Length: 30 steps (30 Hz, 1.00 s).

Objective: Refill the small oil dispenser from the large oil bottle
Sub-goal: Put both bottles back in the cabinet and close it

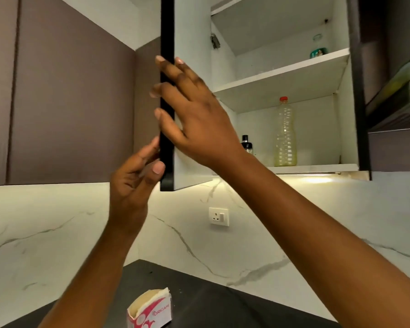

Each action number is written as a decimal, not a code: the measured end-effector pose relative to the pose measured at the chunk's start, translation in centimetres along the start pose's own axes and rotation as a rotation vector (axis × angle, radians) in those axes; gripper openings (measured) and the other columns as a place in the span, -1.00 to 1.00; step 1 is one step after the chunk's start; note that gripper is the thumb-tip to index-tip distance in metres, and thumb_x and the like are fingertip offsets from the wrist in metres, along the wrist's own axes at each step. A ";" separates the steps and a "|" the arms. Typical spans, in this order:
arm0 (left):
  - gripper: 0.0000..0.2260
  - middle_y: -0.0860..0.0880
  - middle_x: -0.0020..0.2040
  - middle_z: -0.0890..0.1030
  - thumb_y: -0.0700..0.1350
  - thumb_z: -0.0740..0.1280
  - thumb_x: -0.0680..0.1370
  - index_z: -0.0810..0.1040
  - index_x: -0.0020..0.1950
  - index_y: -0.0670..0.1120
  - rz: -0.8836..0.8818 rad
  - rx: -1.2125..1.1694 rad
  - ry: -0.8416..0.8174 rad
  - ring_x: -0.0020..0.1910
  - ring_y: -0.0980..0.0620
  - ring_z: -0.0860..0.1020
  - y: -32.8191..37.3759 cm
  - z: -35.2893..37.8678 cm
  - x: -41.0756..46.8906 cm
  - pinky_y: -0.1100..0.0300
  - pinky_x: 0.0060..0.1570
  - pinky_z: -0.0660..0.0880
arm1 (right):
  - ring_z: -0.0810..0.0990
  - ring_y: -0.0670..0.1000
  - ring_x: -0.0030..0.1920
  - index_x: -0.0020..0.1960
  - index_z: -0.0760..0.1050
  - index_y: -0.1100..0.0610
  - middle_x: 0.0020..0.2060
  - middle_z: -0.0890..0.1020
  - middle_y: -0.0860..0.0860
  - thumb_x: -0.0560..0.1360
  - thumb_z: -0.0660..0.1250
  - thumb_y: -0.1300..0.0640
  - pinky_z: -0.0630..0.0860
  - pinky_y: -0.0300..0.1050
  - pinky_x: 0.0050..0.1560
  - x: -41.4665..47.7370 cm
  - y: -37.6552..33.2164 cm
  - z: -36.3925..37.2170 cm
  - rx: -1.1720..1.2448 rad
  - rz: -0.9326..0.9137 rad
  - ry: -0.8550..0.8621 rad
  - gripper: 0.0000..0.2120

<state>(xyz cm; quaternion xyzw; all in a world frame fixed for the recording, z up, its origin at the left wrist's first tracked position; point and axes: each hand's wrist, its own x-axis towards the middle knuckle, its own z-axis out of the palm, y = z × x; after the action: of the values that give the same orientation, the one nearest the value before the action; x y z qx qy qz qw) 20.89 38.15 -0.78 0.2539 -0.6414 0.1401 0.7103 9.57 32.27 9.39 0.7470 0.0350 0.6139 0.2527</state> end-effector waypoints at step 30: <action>-0.34 -0.04 0.59 -0.01 0.37 -0.18 0.53 -0.12 0.56 0.11 0.045 0.786 -0.355 0.56 -0.11 0.00 -16.5 30.6 2.1 -0.16 0.44 0.09 | -0.32 0.12 0.49 0.53 -0.24 0.14 0.51 -0.26 0.13 0.61 0.04 -0.07 -0.37 0.06 0.38 -16.7 22.2 -13.2 -0.920 0.522 -0.616 -0.33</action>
<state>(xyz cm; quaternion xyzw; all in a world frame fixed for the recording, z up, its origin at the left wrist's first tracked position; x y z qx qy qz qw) 4.14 7.64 -0.22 0.5113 -0.6569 0.3434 0.4349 -12.57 11.35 5.29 0.6884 -0.4925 0.3637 0.3889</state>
